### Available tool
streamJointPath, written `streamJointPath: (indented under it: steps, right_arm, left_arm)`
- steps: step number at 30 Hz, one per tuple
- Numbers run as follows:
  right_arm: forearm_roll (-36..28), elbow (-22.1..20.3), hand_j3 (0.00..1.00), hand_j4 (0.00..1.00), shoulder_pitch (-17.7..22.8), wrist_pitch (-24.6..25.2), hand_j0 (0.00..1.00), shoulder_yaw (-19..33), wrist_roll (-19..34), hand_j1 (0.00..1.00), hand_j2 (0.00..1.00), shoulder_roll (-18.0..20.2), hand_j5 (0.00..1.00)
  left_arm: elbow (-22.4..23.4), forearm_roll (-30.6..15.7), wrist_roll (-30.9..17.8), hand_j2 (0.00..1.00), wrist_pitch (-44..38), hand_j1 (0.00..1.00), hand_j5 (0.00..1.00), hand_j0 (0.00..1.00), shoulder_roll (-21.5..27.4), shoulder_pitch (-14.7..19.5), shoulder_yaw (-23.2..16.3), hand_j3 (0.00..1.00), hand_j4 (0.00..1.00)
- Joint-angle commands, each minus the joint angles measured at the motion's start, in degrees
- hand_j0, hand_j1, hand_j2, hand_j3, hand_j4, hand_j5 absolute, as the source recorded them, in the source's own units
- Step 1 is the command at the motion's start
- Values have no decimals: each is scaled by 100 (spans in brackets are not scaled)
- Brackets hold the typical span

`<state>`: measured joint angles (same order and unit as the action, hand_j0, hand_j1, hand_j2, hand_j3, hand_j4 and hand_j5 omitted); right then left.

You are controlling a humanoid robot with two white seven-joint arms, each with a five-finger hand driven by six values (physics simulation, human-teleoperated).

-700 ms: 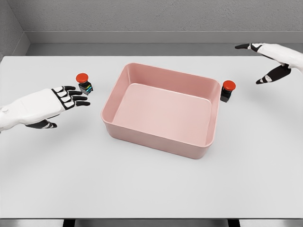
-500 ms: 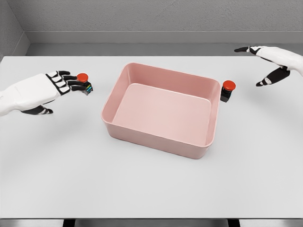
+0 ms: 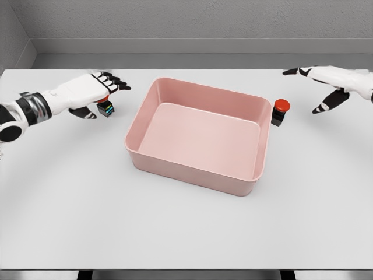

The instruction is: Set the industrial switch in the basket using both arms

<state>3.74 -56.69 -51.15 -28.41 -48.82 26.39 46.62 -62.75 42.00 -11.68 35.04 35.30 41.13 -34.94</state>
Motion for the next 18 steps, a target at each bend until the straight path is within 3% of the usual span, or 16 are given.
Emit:
streamJointPath:
  steps: [1, 3, 9, 12, 18]
  right_arm:
    - [-31, 0, 100, 100, 0, 178, 100, -128, -11, 100, 100, -100, 100]
    - [-31, -9, 100, 100, -44, 310, 100, -163, -11, 100, 100, -109, 100]
    - [-23, 0, 100, 100, -79, 441, 100, -348, -2, 100, 100, -232, 100]
    - [-23, 9, 97, 97, -97, 494, 97, -357, -2, 97, 97, -311, 97]
    - [241, 18, 97, 97, -132, 802, 97, -365, -11, 97, 97, -513, 97]
  left_arm:
    - [606, 89, -28, 100, -4, 100, 100, 100, -277, 18, -100, 100, 100]
    - [817, 177, -28, 100, -4, 100, 100, 100, -357, 114, -100, 100, 100]
    - [879, 248, -19, 100, -4, 100, 100, 100, -418, 246, -92, 100, 100]
    - [1274, 256, -1, 100, -4, 100, 100, 100, -532, 448, -100, 100, 100]
    - [1371, 265, -1, 100, -4, 100, 100, 100, -532, 457, -100, 100, 100]
